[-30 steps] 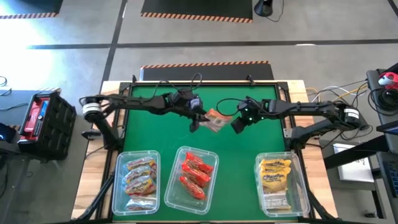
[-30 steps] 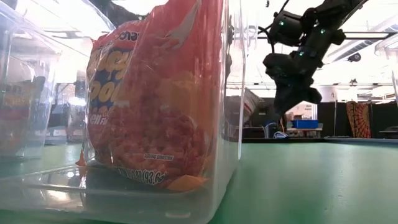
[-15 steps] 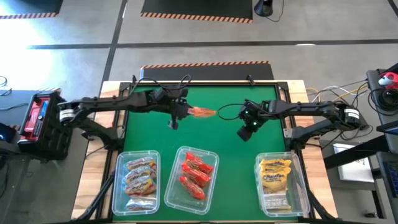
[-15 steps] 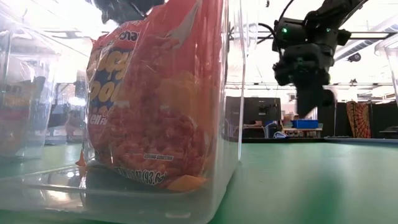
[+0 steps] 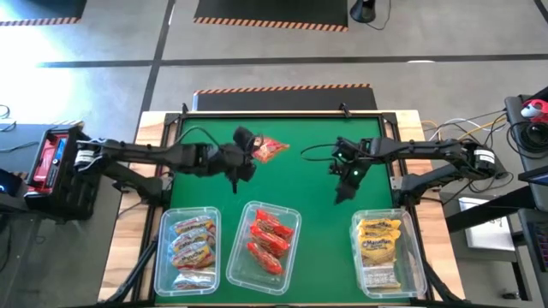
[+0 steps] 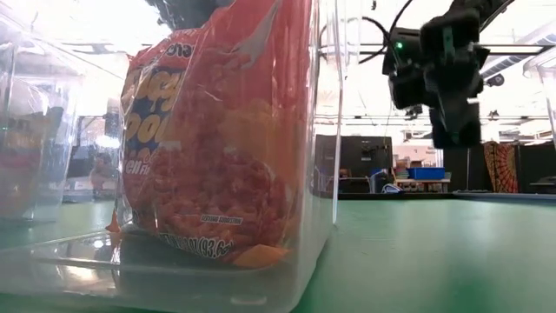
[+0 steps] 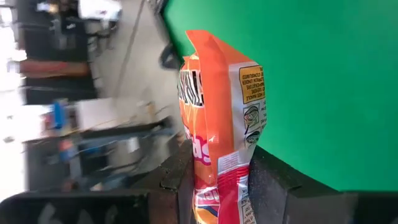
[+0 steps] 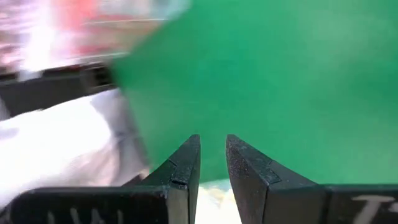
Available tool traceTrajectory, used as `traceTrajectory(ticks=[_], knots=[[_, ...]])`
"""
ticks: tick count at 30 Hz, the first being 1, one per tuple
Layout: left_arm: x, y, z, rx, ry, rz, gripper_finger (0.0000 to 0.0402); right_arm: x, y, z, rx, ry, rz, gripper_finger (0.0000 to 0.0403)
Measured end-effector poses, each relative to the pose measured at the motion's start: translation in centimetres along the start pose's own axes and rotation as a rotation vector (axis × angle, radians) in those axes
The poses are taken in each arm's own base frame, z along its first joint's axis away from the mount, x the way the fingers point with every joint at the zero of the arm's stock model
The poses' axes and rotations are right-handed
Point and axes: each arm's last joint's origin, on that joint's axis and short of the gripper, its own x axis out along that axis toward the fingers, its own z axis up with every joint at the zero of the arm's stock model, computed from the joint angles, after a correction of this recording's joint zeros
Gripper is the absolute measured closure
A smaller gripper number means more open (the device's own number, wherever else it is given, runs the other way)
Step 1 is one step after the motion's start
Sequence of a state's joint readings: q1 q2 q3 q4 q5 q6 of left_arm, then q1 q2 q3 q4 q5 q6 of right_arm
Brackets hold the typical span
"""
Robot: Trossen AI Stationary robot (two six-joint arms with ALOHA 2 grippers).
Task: Sort Maruchan noodles
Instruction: Put the orange noodle pack into the middle transparent bin
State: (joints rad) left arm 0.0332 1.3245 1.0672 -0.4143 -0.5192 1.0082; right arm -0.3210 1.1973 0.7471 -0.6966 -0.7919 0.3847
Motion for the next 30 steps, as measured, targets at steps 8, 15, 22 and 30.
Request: traceTrajectory(ticks=[8, 15, 22, 30], knots=[[-1.4, -0.6, 2.1, 0.247, 0.196, 0.197, 0.0303, -1.4, 2.9, 3.1, -0.234, -0.154, 0.342, 0.0335], [-2.2, 0.2, 2.9, 0.286, 0.198, 0.294, 0.0303, -5.8, 7.5, 6.2, -0.396, -0.393, 0.394, 0.0335], [-2.7, -0.6, 4.0, 0.353, 0.065, 0.254, 0.0304, -11.4, 10.9, 7.3, -0.309, -0.556, 0.278, 0.0334], [-3.8, -0.4, 5.9, 0.404, -0.014, 0.266, 0.0304, -15.3, 10.6, 6.3, -0.197, -0.549, 0.159, 0.0282]])
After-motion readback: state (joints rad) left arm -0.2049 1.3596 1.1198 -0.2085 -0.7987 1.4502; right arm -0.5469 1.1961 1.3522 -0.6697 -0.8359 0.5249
